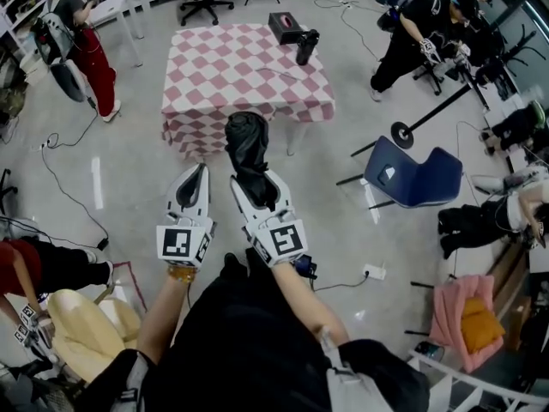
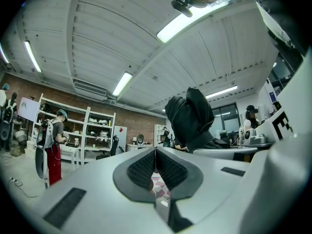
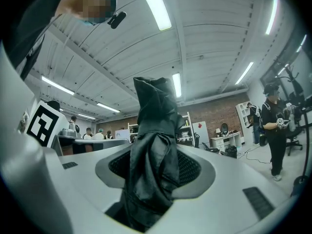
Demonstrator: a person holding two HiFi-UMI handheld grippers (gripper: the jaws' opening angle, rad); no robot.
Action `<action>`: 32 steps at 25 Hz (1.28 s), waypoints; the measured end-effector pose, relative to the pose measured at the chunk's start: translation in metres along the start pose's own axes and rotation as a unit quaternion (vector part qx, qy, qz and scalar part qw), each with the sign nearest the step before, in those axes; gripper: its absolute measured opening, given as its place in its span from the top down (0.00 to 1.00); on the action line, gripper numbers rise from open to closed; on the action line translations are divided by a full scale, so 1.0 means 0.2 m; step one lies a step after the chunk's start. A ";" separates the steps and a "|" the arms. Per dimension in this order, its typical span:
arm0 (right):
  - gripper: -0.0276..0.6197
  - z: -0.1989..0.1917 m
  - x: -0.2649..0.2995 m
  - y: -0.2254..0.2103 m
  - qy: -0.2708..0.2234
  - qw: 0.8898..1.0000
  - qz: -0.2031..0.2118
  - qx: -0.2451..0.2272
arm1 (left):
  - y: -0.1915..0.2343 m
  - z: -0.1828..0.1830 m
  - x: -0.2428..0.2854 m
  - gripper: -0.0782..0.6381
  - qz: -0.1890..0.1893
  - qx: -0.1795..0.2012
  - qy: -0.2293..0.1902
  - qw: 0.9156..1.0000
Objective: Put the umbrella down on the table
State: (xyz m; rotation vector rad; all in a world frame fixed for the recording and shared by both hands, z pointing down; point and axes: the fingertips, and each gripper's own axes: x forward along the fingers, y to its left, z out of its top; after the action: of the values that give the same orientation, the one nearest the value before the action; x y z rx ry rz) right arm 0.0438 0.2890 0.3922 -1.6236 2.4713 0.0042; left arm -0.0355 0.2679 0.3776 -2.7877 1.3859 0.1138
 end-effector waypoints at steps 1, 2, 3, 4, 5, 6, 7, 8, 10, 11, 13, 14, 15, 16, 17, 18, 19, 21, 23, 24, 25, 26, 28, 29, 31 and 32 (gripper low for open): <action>0.62 0.00 0.02 -0.02 0.001 1.000 0.001 -0.001 | 0.01 0.00 0.03 0.87 0.001 0.001 0.001 1.000; 0.62 -0.01 0.04 -0.04 0.005 1.000 0.003 -0.001 | 0.02 0.00 0.06 0.87 0.002 0.003 0.002 1.000; 0.62 -0.03 0.06 -0.07 0.011 1.000 0.007 -0.003 | 0.03 -0.01 0.09 0.87 0.004 0.004 0.004 1.000; 0.62 -0.05 0.09 -0.09 0.016 1.000 0.011 -0.004 | 0.03 -0.02 0.12 0.87 0.007 0.005 0.006 1.000; 0.62 -0.06 0.11 -0.12 0.017 1.000 0.014 -0.004 | 0.05 -0.02 0.16 0.87 0.010 0.006 0.008 1.000; 0.62 -0.06 0.14 -0.15 0.017 1.000 0.015 -0.003 | 0.06 -0.03 0.19 0.87 0.013 0.006 0.009 1.000; 0.62 -0.07 0.17 -0.18 0.016 1.000 0.016 0.000 | 0.06 -0.04 0.23 0.87 0.016 0.007 0.010 1.000; 0.62 -0.07 0.20 -0.22 0.014 1.000 0.017 0.004 | 0.07 -0.04 0.27 0.87 0.018 0.009 0.011 1.000; 0.62 -0.07 0.25 -0.30 0.010 1.000 0.016 0.012 | 0.08 -0.05 0.36 0.87 0.022 0.012 0.014 1.000; 0.62 -0.07 0.28 -0.34 0.007 1.000 0.017 0.014 | 0.08 -0.06 0.40 0.87 0.024 0.014 0.015 1.000; 0.62 -0.07 0.33 -0.41 0.005 1.000 0.021 0.014 | 0.08 -0.06 0.49 0.87 0.028 0.016 0.017 0.999; 0.62 -0.06 0.35 -0.45 0.004 1.000 0.023 0.015 | 0.08 -0.06 0.53 0.87 0.030 0.018 0.017 0.999; 0.62 -0.06 0.37 -0.48 0.003 1.000 0.025 0.017 | 0.08 -0.06 0.57 0.87 0.032 0.019 0.018 0.999; 0.62 -0.06 0.39 -0.52 0.003 0.999 0.026 0.019 | 0.08 -0.07 0.60 0.87 0.034 0.020 0.019 0.999; 0.62 -0.06 0.41 -0.55 0.002 0.999 0.027 0.020 | 0.08 -0.07 0.63 0.87 0.036 0.021 0.020 0.999; 0.62 -0.07 0.42 -0.59 0.003 0.999 0.027 0.023 | 0.09 -0.08 0.66 0.87 0.039 0.021 0.021 0.999; 0.62 -0.07 0.44 -0.62 0.005 0.999 0.028 0.024 | 0.09 -0.08 0.68 0.87 0.042 0.021 0.023 0.999; 0.62 -0.09 0.47 -0.66 0.011 0.999 0.035 0.018 | 0.11 -0.09 0.71 0.87 0.048 0.022 0.026 0.998; 0.62 -0.10 0.51 -0.70 0.020 0.999 0.036 0.015 | 0.15 -0.10 0.74 0.87 0.049 0.021 0.028 0.998; 0.62 -0.11 0.53 -0.71 0.024 0.999 0.035 0.017 | 0.17 -0.11 0.76 0.87 0.049 0.020 0.029 0.998; 0.62 -0.12 0.55 -0.72 0.028 0.999 0.033 0.018 | 0.19 -0.11 0.77 0.87 0.048 0.019 0.030 0.998; 0.62 -0.12 0.58 -0.73 0.031 0.999 0.031 0.018 | 0.21 -0.11 0.79 0.87 0.046 0.018 0.030 0.998; 0.62 -0.12 0.64 -0.73 0.028 0.999 0.027 0.016 | 0.27 -0.11 0.82 0.87 0.040 0.017 0.027 0.999; 0.62 -0.11 0.68 -0.72 0.025 0.999 0.026 0.014 | 0.31 -0.10 0.84 0.87 0.037 0.017 0.026 0.999; 0.62 -0.11 0.76 -0.71 0.022 0.999 0.021 0.011 | 0.39 -0.09 0.88 0.87 0.031 0.015 0.026 0.999; 0.62 -0.11 0.80 -0.70 0.023 1.000 0.017 0.010 | 0.43 -0.09 0.89 0.87 0.026 0.014 0.024 0.999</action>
State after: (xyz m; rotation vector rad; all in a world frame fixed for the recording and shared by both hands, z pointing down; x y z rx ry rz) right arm 0.1072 0.0847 0.4027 -1.5908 2.5248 -0.0539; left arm 0.0043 0.0733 0.3824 -2.7509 1.4592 0.0284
